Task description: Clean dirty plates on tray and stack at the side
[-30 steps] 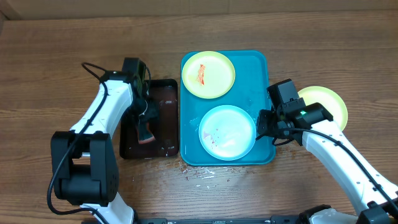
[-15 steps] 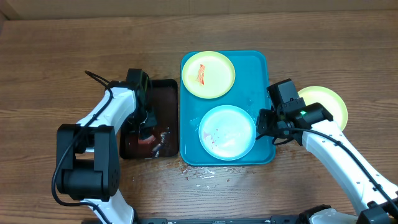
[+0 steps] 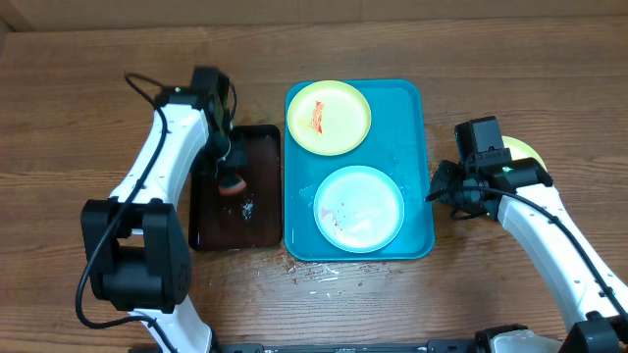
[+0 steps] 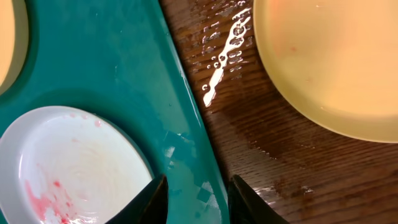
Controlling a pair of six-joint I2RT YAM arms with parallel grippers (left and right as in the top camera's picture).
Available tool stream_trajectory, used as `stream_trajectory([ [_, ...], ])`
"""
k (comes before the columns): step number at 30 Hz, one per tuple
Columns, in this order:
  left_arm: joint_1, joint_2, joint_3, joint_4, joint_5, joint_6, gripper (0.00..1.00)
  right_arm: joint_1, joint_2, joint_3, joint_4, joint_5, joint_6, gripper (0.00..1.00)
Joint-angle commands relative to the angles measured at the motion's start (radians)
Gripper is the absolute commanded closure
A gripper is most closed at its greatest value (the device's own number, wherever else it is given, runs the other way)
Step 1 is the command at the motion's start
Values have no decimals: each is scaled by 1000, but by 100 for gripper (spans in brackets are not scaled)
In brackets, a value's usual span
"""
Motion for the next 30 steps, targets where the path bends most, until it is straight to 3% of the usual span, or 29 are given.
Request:
stream_trajectory([
  [1,-28,-3,55,-24,11,34,96,1,-8,13,2,-21,-49,67],
  [17,-120,-3,153,-118,-39,22,96,20,58,-17,146,-69,-159,67],
  [26,-325,8,234,-21,168,-81,96,76,257,-17,211,-135,-251,67],
  [30,-388,41,225,35,220,-151,96,82,313,-17,210,-141,-247,79],
])
